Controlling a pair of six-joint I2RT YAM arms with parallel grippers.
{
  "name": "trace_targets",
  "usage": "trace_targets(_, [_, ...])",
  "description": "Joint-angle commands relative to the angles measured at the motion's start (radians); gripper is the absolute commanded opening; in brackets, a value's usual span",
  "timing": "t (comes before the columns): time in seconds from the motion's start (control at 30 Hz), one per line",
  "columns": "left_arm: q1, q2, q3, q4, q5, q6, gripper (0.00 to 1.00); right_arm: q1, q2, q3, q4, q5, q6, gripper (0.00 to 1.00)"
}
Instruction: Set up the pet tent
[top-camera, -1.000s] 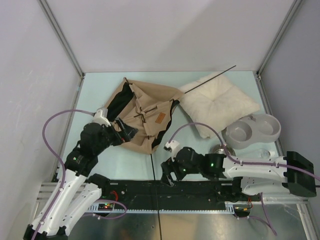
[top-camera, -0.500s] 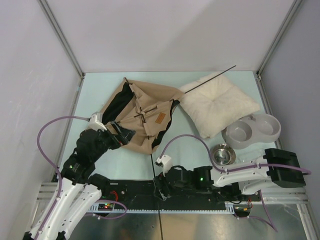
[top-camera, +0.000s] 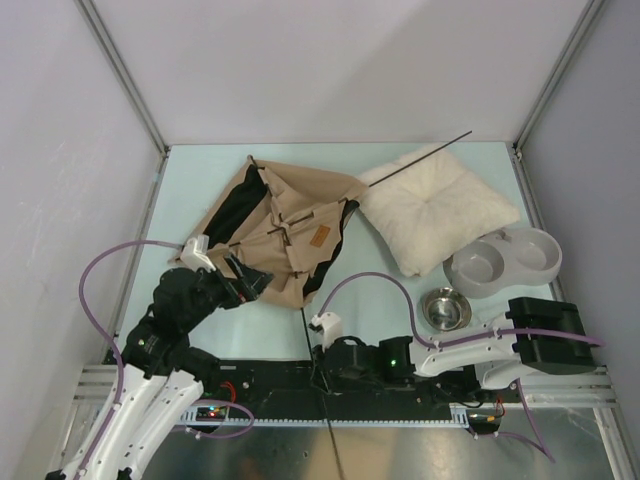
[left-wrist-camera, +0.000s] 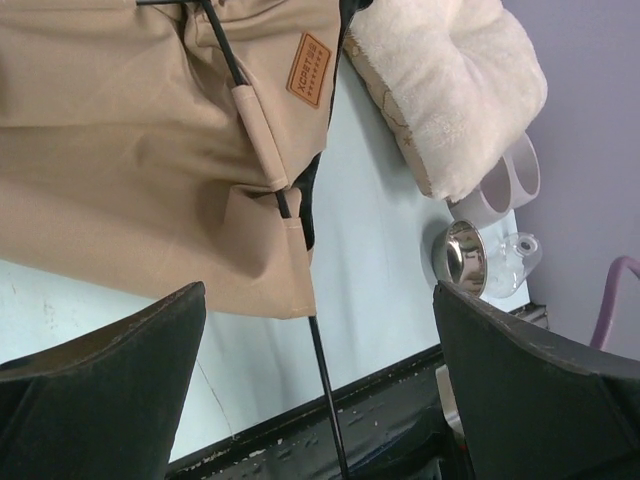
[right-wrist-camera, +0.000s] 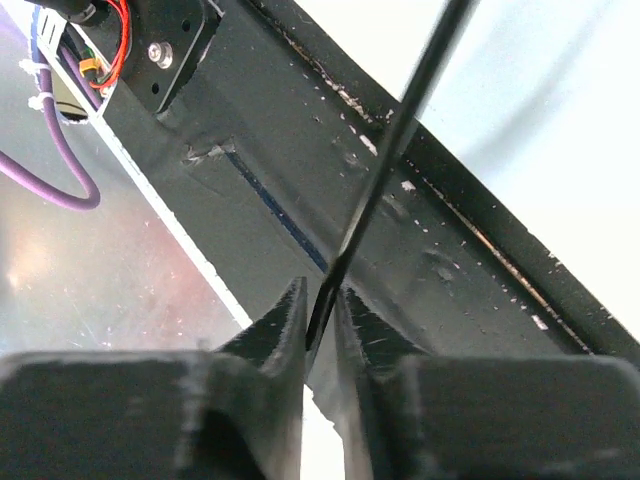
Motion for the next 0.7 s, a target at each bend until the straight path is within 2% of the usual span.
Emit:
trace_targets(0.0, [-0.006,-0.015,-0.015,0.01,0.056,0.015,0.99,-0.009,-0.014,0.036,0.051,0.016,0.029,0.08])
trace_targets(0.07, [-0.006,-0.022,-0.018,0.01,0.078,0.019,0.99,-0.017,-0.03,0.046,0.039,0.018,0.039,0.02])
trace_targets(0.13, [-0.008,-0.028,-0.021,0.01,0.095,0.021,0.99,-0.024,-0.05,0.064,0.023,0.02,0.046,0.01])
trace_targets(0.4, [-0.013,-0.026,-0.028,0.009,0.121,0.006,0.99,-0.041,-0.123,0.172,-0.05,0.071,0.065,0.0])
trace_targets(0.67, [-0.045,0.011,-0.018,0.025,0.164,0.007,0.99,-0.082,-0.161,0.208,-0.085,0.096,0.098,0.0])
